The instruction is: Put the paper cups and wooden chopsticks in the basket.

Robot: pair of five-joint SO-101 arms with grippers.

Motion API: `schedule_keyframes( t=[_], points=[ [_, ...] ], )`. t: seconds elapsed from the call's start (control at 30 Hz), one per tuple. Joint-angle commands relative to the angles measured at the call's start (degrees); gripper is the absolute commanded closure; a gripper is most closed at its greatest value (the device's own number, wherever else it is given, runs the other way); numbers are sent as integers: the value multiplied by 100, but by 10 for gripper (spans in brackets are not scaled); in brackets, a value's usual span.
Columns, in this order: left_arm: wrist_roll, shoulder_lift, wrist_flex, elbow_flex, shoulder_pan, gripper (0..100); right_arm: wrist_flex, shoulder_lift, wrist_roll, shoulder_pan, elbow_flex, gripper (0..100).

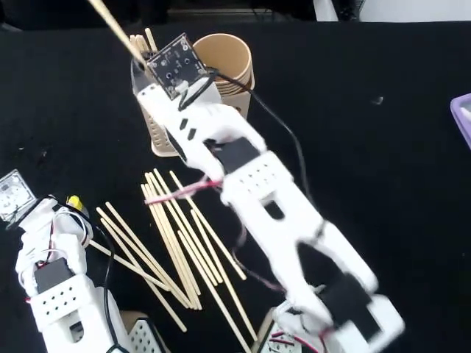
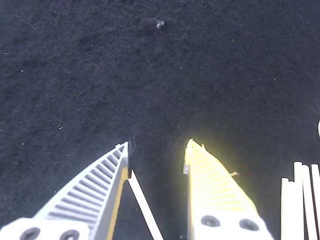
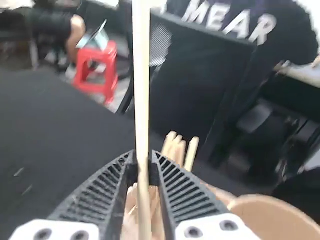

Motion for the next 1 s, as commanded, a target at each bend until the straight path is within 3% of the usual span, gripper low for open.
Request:
schedule_keyframes(
  t=[0.0,0.07,0.17,0.37,0.5,0.67,0.97],
  points=[
    [-44,-70,-97,-259,84,812,2347,-1349,-26,-308,-303,987],
    [-44,-70,-97,-259,84,812,3297,-1842,-26,-448,-145,987],
    [-53,-70,-97,-259,84,812,3930,-2448,-18,-642,479,987],
    [-62,-70,-79,-259,75,812,3974,-3574,26,-738,2633,987],
    [-62,-70,-79,-259,75,812,3956,-4101,651,-97,4075,987],
    [-62,-70,-97,-259,84,812,3771,-3996,1864,941,5103,987],
    [-62,-70,-88,-259,84,812,3815,-2167,2734,1037,4936,987]
  ],
)
